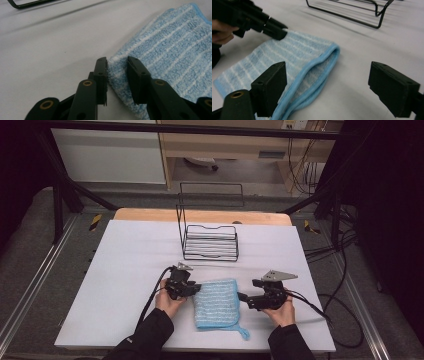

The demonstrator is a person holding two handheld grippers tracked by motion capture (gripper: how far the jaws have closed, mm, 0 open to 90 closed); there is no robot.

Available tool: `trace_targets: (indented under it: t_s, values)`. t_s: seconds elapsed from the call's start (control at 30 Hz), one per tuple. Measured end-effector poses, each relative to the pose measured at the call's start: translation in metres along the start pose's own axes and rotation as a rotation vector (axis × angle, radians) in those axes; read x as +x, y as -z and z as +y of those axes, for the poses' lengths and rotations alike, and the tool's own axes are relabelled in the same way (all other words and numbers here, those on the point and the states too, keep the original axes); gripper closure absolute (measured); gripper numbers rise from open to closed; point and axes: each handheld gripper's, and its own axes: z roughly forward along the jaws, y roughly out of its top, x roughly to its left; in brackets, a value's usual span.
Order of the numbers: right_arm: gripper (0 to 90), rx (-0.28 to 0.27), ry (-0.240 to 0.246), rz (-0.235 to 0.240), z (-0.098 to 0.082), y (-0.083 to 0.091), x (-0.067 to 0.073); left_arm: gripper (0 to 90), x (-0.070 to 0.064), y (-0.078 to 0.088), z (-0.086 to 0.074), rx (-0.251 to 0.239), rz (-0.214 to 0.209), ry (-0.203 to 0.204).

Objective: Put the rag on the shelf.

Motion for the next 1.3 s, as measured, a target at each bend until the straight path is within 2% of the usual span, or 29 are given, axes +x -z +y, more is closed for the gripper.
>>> trace_targets:
  t_s: [0.07,0.23,0.4,0.47,0.57,0.7,0.77,0.87,1.13,1.3]
  values:
    - [20.2,0.003,-0.001,-0.008,0.007,-0.007,-0.004,71.5,-0.001,0.0,0.0,0.0,0.002,-0.005]
    - [26.8,0.023,-0.018,0.016,0.02,-0.033,-0.008,75.0,-0.003,0.0,-0.001,0.003,0.01,-0.038]
    - [39.3,0.068,-0.031,0.023,0.021,-0.052,-0.009,76.9,-0.003,-0.001,-0.002,-0.004,0.0,-0.045]
    - [43.7,0.098,-0.034,0.011,0.019,-0.056,-0.01,77.1,-0.002,-0.001,-0.003,-0.007,-0.005,-0.045]
    - [48.2,0.117,-0.029,0.01,0.017,-0.061,-0.012,77.3,0.0,-0.001,-0.004,-0.02,-0.017,-0.05]
    - [54.9,0.138,-0.047,0.021,0.015,-0.064,-0.012,77.5,0.001,-0.002,-0.004,-0.017,-0.023,-0.038]
    - [58.6,0.153,-0.071,0.04,0.015,-0.064,-0.011,77.6,0.001,-0.001,-0.004,-0.015,-0.018,-0.043]
    - [63.3,0.165,-0.08,0.063,0.015,-0.065,-0.011,77.9,0.001,-0.001,-0.004,-0.013,-0.02,-0.043]
    - [77.2,0.173,-0.099,0.091,0.016,-0.065,-0.011,80.9,0.001,-0.002,-0.003,-0.015,-0.028,-0.04]
    - [80.1,0.169,-0.122,0.094,0.017,-0.065,-0.012,81.7,0.001,-0.002,-0.003,-0.029,-0.031,-0.03]
